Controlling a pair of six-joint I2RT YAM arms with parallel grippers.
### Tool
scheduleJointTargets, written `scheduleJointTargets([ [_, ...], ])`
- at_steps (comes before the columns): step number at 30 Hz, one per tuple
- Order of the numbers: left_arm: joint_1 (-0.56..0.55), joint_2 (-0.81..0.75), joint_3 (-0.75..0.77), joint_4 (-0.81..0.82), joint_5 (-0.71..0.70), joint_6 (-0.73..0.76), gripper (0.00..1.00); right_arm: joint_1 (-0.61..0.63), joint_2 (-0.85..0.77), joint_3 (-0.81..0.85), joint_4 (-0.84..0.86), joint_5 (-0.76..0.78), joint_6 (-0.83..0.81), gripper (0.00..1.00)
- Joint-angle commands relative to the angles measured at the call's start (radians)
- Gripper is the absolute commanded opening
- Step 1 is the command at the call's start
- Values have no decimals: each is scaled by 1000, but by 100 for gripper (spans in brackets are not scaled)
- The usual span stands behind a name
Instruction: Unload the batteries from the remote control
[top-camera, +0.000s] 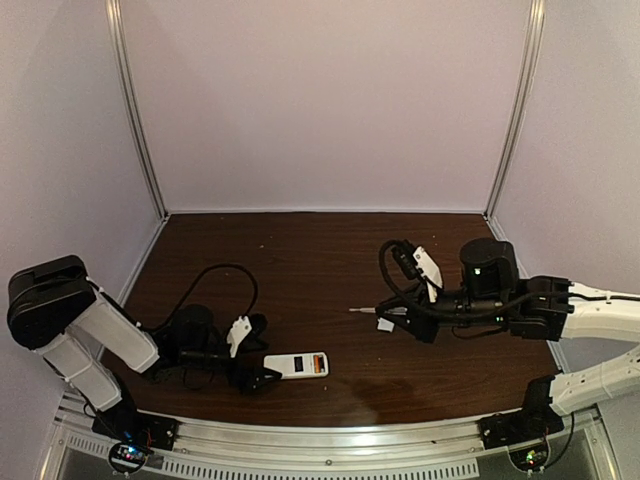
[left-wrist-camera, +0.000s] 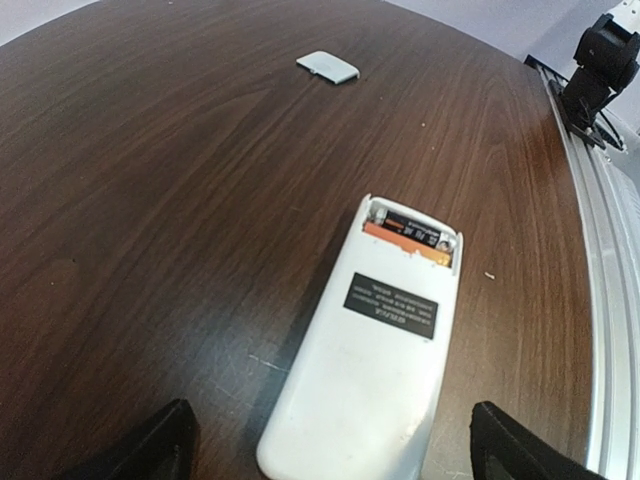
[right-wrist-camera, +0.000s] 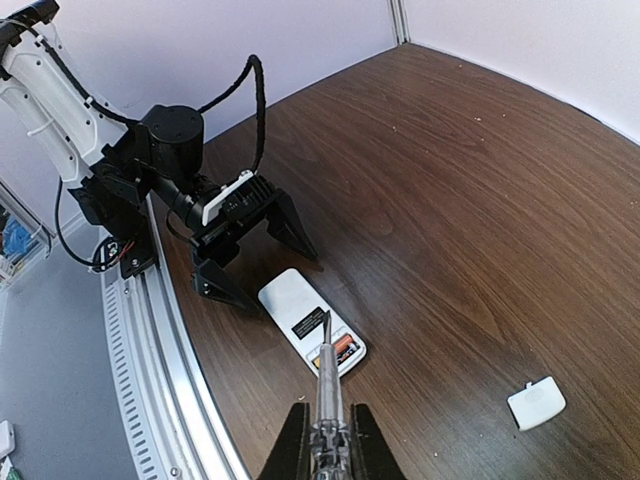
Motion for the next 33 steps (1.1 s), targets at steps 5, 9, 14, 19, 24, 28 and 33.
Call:
scheduleJointTargets([
  [5,-10,95,53,77,54,72,97,4,-38,-15,-9,-3,9,0],
  [9,-24,140,80,66,61,95,97,5,-50,-20,-7,-4,10,0],
  [14,-50,178,103,64,30,117,94,5,-64,-32,-9,-2,13,0],
  [19,-90,193,120,49,-16,163,83,4,-81,-44,-16,2,16,0],
  [24,-112,207,130,46,-55,188,68,4,-113,-62,-18,9,24,0],
  [28,-122,220,146,48,-57,200,56,5,-133,-73,-24,20,29,0],
  [33,-139,240,193,21,-37,225,50,4,-145,-82,-38,29,34,0],
])
